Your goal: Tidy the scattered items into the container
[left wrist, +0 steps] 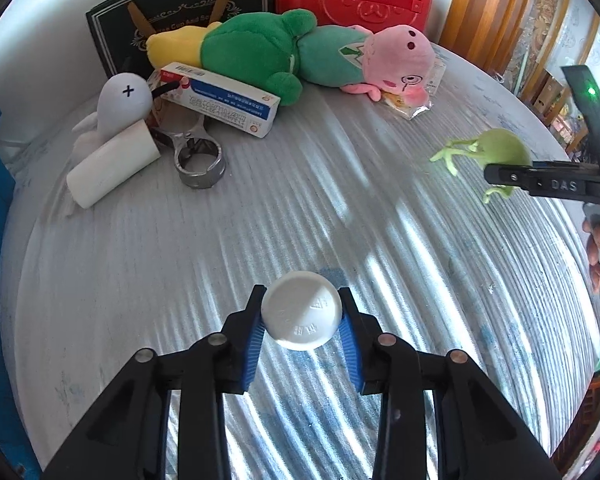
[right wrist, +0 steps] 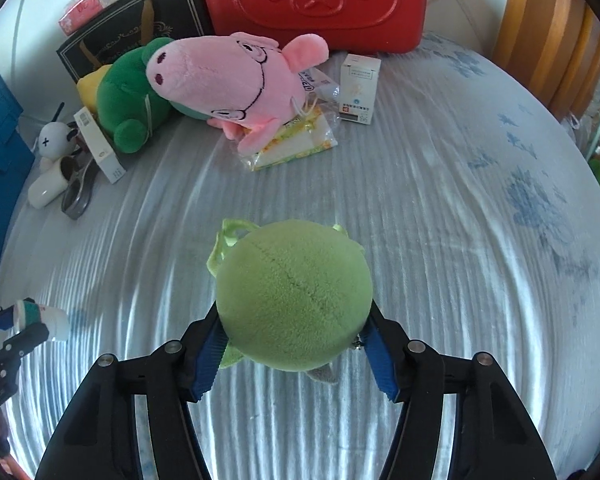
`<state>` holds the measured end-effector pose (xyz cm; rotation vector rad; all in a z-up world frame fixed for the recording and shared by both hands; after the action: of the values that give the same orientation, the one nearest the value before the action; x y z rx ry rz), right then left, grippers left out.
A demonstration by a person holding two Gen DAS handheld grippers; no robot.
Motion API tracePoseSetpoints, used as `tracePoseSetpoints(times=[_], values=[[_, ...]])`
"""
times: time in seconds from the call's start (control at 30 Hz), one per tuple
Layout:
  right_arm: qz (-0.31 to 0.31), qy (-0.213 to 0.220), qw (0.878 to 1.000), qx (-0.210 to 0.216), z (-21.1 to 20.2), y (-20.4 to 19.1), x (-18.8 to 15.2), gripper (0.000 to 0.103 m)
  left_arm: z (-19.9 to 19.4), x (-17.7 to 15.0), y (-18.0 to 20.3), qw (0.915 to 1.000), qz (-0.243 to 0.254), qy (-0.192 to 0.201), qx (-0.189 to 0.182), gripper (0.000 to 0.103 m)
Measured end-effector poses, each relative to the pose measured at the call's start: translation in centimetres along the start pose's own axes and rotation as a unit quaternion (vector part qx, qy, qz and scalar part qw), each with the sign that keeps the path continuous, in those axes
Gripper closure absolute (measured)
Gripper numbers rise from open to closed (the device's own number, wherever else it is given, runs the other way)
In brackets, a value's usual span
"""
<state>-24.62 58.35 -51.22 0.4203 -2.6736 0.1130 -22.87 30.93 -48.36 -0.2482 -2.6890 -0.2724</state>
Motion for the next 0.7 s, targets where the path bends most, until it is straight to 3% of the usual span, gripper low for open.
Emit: tracePoseSetpoints(times=[0.33, 0.7], values=[[0.004, 0.007, 1.0, 0.005, -1.5, 0.1, -1.5, 0.042, -0.6, -0.3, 1.0, 0.9997, -0.009, -0.003, -0.022, 0.069], [0.017, 0.031, 0.999, 0.002, -5.9, -0.5, -2.1, 0.042, -3.5, -0.2, 1.7, 0.9998, 0.003, 0.017, -0.011, 0.069]])
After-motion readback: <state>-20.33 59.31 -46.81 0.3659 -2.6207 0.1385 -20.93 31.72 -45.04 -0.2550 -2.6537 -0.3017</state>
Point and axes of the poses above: each gripper's, at about its wrist camera, not at the fingertips, and z roughly the way its jaws point, y to its right, x to its top, the point moved 9 cm from there along z, roughly the way its jaws point, and after that the axes turned 11 degrees about -z, right-handed, at the moved point
